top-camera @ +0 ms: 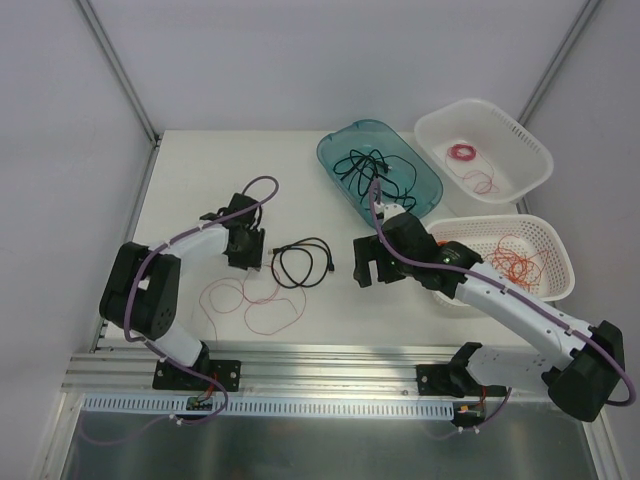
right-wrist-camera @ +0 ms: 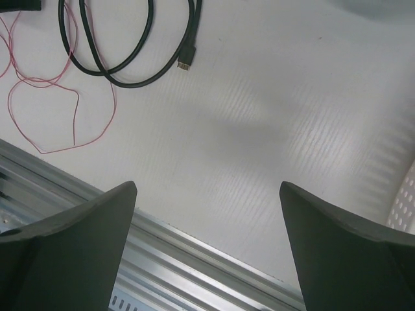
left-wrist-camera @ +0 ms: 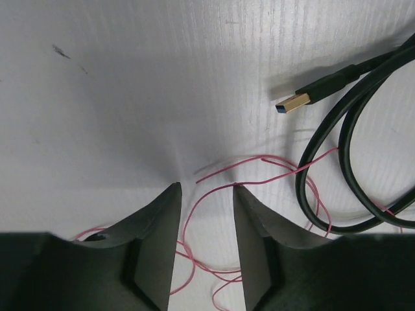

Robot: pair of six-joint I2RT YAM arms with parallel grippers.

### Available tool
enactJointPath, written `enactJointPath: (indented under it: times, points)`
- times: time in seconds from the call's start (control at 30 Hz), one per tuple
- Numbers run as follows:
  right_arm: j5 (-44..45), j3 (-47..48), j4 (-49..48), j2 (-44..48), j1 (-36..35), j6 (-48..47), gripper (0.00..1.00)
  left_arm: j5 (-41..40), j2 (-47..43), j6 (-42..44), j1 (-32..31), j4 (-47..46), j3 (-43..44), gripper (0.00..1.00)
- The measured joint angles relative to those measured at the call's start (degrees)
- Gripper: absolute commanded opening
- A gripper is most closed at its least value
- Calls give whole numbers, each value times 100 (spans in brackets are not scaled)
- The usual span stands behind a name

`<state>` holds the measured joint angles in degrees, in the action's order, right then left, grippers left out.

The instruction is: Untangle the cables

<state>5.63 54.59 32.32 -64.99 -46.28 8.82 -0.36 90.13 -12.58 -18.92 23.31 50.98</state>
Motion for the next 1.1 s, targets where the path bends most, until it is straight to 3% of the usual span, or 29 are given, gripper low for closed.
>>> enactJointPath:
  times: [0.27,0.57,0.8,1.1]
  points:
    - [114,-17,-37,7,0,11,97,13,164,83,-157,13,52,0]
    - [133,-87,-52,13,0,17,97,-138,-2,127,-247,118,72,0]
    - [146,-87,-46,214,0,15,97,-835,-1637,26,-247,514,205,0]
    - [140,-251,-70,662,-4,15,97,-1683,-3213,24,-247,1200,2378,0]
